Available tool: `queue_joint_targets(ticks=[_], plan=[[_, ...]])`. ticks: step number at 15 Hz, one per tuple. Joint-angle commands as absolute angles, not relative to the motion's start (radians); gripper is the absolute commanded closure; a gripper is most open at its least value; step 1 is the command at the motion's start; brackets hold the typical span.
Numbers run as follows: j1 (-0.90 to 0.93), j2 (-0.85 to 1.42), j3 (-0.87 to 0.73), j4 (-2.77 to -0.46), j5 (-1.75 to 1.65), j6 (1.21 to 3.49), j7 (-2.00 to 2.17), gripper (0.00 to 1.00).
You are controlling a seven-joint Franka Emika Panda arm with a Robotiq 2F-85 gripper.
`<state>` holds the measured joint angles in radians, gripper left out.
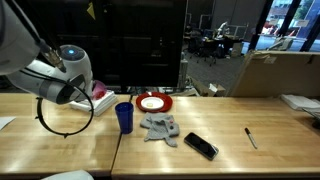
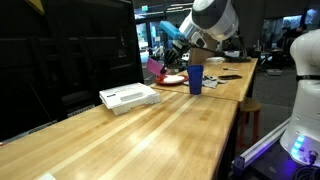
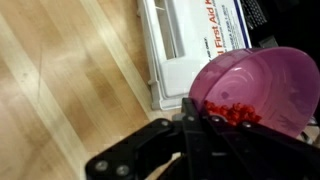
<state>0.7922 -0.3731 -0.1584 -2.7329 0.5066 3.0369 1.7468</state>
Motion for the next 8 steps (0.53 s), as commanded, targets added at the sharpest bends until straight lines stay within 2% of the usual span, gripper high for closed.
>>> queue_joint_targets(ticks=[1, 7, 8], plan=[[0.853, -0.485, -0.273, -2.705, 0.492, 2.794, 1.577, 0.99], [0.761, -0.534, -0.313, -2.654, 0.299, 2.291, 1.549, 0.99], [0.648, -0.481, -0.179, -2.664, 0.455, 2.380, 1.465, 0.99]])
